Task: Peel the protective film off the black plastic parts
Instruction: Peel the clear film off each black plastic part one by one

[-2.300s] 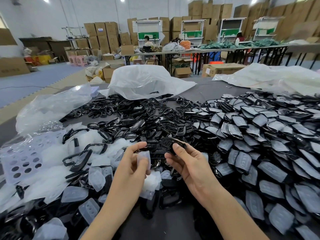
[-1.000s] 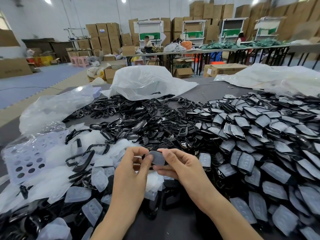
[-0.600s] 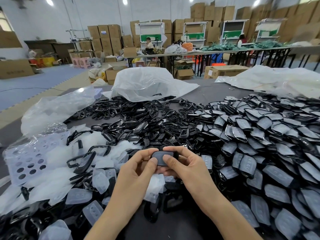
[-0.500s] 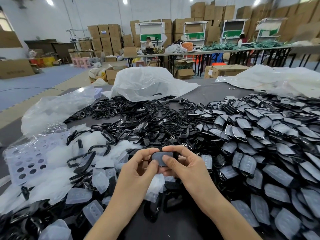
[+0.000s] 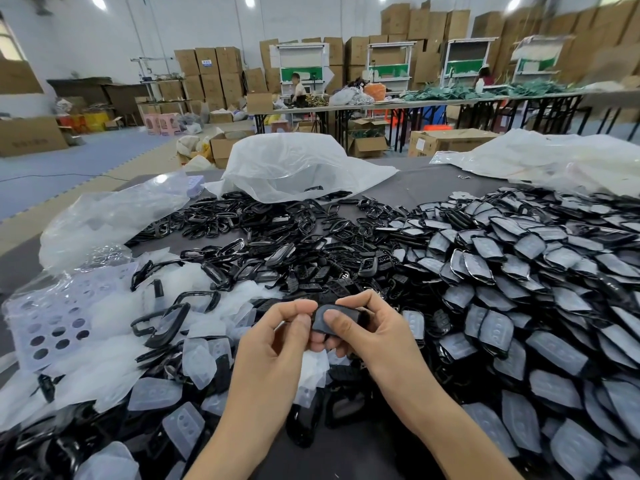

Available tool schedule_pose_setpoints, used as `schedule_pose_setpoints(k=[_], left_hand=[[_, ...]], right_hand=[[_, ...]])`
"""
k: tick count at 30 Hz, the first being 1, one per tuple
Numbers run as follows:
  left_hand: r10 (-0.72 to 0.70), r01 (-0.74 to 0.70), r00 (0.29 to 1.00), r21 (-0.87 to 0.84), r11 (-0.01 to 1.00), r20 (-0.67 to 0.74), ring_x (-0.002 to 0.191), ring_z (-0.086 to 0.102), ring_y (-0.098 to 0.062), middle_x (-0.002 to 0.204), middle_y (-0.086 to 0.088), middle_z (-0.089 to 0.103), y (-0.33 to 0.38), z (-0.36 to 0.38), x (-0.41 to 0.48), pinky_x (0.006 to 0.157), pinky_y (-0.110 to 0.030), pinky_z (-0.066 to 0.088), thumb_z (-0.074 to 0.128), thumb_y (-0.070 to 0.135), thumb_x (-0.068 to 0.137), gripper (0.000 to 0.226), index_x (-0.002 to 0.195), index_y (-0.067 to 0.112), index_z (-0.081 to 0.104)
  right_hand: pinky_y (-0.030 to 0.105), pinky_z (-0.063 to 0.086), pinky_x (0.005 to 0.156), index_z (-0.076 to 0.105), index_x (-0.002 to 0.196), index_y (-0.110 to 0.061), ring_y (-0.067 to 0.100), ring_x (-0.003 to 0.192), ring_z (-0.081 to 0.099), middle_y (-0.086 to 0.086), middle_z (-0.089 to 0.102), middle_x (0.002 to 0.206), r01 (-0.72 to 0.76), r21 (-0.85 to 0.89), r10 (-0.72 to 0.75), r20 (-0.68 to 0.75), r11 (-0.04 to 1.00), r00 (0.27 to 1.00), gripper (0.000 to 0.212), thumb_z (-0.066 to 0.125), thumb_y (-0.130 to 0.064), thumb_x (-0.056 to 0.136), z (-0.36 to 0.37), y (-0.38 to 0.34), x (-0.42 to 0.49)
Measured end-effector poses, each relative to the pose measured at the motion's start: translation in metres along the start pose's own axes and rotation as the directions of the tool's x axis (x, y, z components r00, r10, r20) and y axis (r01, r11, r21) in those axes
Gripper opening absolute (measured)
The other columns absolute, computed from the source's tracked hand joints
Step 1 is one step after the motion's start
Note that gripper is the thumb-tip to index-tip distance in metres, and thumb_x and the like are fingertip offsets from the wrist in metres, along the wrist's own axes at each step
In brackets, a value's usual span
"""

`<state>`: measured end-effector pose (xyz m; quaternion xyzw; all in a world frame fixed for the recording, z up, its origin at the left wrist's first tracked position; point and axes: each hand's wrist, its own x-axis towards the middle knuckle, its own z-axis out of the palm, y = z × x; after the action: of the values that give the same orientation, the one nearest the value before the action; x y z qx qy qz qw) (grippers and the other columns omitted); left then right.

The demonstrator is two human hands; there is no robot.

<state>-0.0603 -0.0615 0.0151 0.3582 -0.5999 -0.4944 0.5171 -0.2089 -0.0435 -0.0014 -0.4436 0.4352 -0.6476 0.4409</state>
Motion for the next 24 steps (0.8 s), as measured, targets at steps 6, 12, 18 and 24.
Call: schedule_pose_setpoints(k=[6,12,18,24], left_hand=[[0.025,-0.025,0.999,0.011,1.0,0.03,0.077,0.074,-0.017,0.081,-0.005,0.076,0.003,0.002,-0.003,0.069,-0.016,0.055,0.055,0.009,0.098,0.019,0.099,0.018,0.072],[0.01,-0.02,0.998,0.139,0.99,0.069,0.069,0.069,-0.008,0.078,0.001,0.074,-0.002,0.003,-0.001,0.066,-0.013,0.051,0.06,0.011,0.097,0.013,0.099,0.021,0.068],[0.037,-0.044,0.999,0.246,0.968,0.034,0.063,0.063,-0.008,0.068,0.004,0.069,-0.01,0.002,-0.002,0.062,-0.015,0.048,0.051,0.017,0.101,0.021,0.094,0.03,0.066],[0.046,-0.058,0.997,0.221,0.974,0.062,0.068,0.064,-0.009,0.072,0.005,0.07,-0.008,0.0,-0.002,0.066,-0.015,0.049,0.053,0.02,0.1,0.023,0.094,0.038,0.066]], right_hand=[[0.02,0.052,0.06,0.066,0.098,-0.016,0.01,0.064,0.064,-0.002,0.071,0.075,0.034,-0.083,-0.029,0.062,0.996,0.998,0.01,0.072,-0.016,0.091,0.001,-0.004,-0.002],[0.02,0.05,0.062,0.061,0.107,-0.01,0.008,0.064,0.062,-0.003,0.069,0.07,0.012,-0.074,-0.003,0.127,0.997,0.992,0.009,0.055,-0.013,0.102,0.002,-0.002,-0.006],[0.023,0.053,0.069,0.064,0.112,-0.016,0.015,0.071,0.065,0.004,0.071,0.075,-0.022,-0.07,0.03,0.116,0.997,0.993,0.012,0.056,-0.014,0.102,0.003,0.0,-0.006],[0.021,0.053,0.069,0.068,0.108,-0.022,0.017,0.07,0.064,0.007,0.071,0.075,-0.03,-0.047,0.035,0.106,0.998,0.994,0.013,0.061,-0.015,0.1,0.001,0.002,-0.004]])
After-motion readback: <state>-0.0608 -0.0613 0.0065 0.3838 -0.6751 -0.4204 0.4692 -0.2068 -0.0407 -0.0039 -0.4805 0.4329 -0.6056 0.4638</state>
